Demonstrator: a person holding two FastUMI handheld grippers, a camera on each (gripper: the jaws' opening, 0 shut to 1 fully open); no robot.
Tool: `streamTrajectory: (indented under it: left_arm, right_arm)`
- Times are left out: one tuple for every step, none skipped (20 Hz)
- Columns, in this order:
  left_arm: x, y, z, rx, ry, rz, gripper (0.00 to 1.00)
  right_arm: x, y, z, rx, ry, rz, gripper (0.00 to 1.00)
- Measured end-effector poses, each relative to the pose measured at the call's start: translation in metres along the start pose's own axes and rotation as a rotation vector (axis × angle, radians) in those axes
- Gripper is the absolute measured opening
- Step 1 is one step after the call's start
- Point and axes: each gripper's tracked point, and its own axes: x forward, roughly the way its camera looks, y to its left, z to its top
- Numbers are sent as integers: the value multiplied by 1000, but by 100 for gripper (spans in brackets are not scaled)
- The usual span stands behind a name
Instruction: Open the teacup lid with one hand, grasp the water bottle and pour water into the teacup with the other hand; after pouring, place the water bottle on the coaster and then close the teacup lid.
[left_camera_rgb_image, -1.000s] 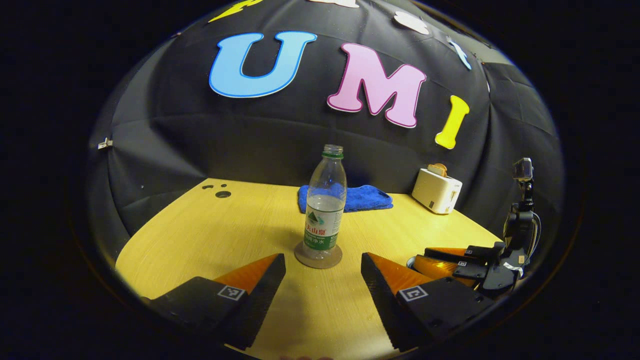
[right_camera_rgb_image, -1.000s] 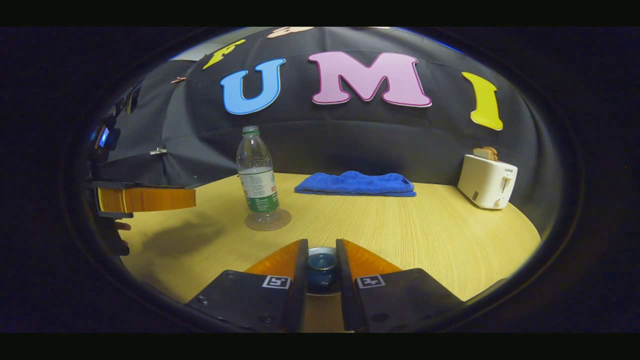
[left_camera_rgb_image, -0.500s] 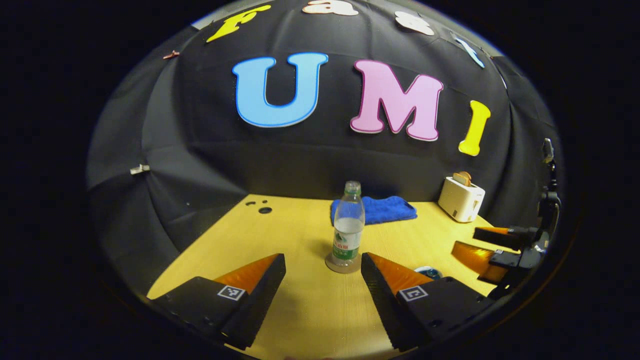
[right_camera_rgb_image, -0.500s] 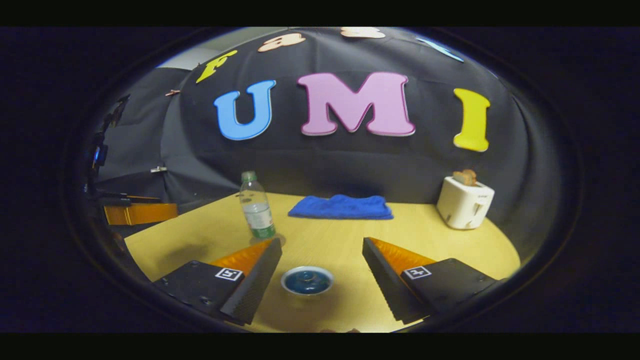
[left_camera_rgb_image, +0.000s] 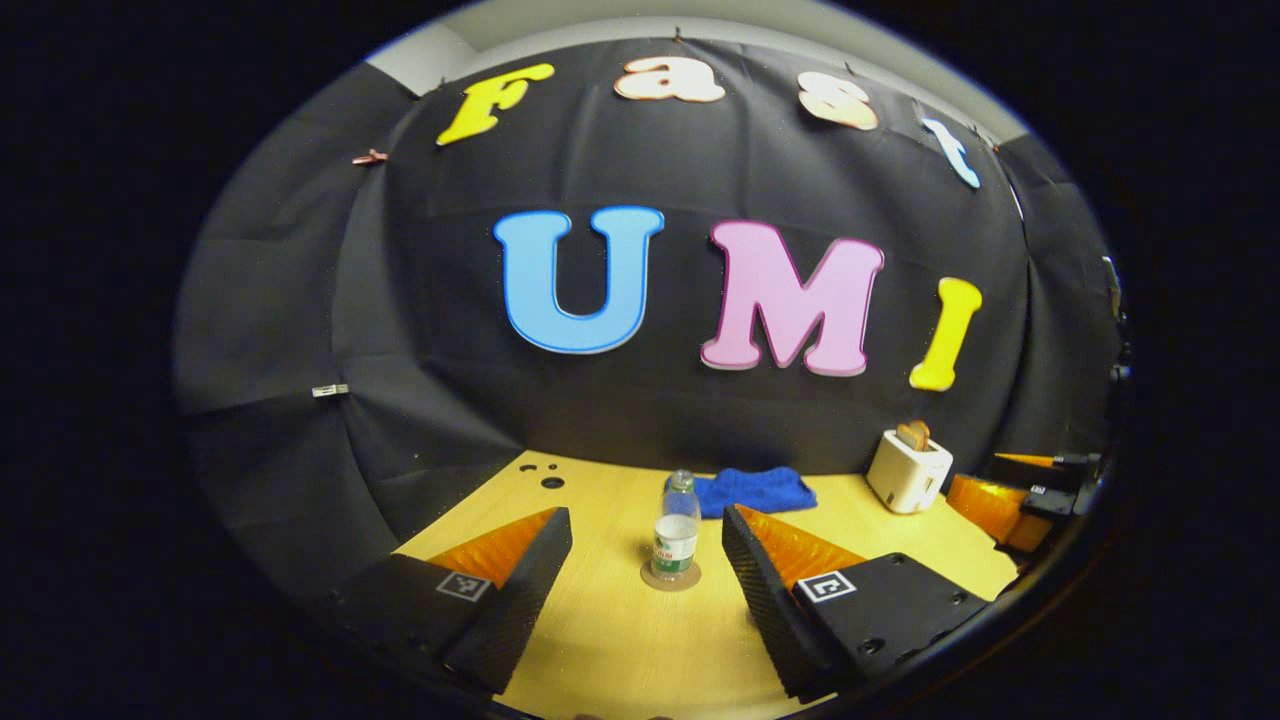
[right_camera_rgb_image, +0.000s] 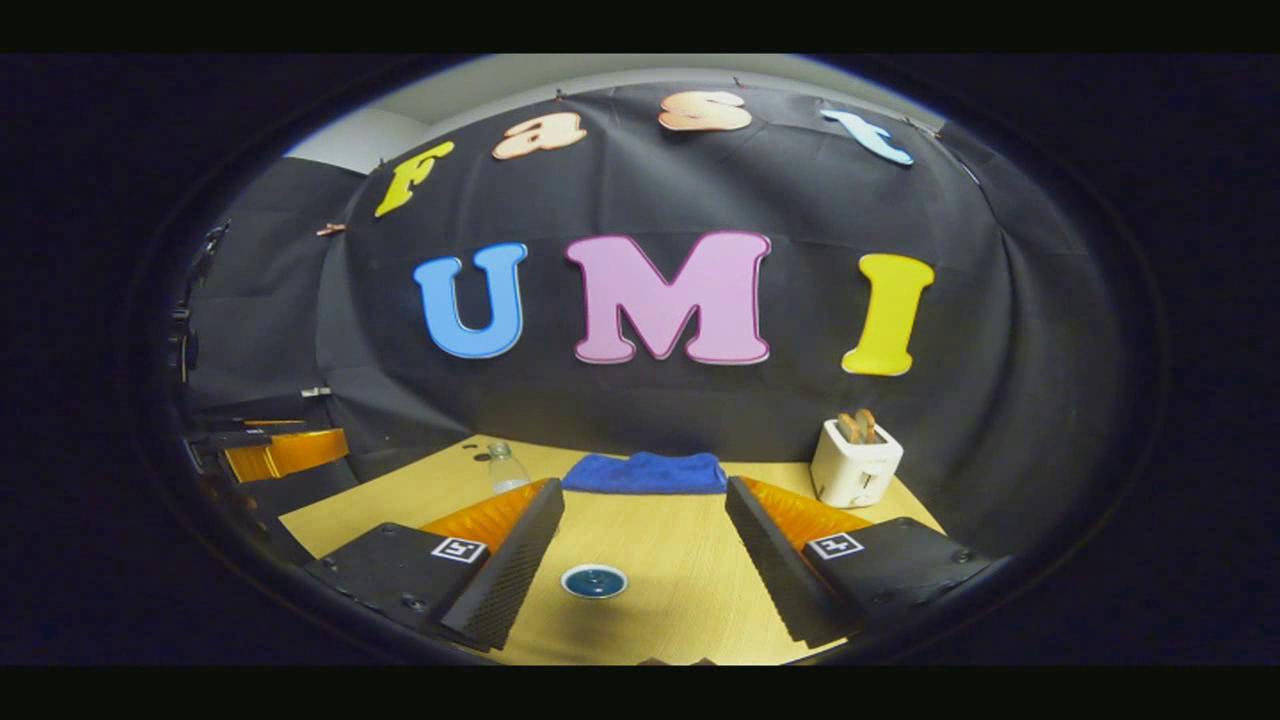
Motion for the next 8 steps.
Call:
streamTrajectory:
  left_arm:
    - [-8,0,0,-21,-1,1,95]
    - [-15,-1,1,-33,0,-7,95]
    - [-21,0,4,-34,-7,-16,95]
    - [-27,-1,9,-25,-16,-39,95]
    - [-33,-3,12,-5,-25,-58,95]
    - [-38,-1,18,21,-35,-70,95]
    - [-44,-2,24,46,-41,-93,95]
    - [-52,-4,29,63,-46,-109,95]
  right_arm:
    - [-6,2,4,-4,-13,-7,100]
    - [-12,4,4,-1,-22,-16,100]
    - [-16,9,5,9,-21,-23,100]
    - [-20,14,5,20,-15,-30,100]
    - [-24,18,5,25,-6,-36,100]
    - [-28,21,6,29,1,-41,100]
    - [-33,25,8,32,2,-45,100]
    - [-36,29,10,32,2,-46,100]
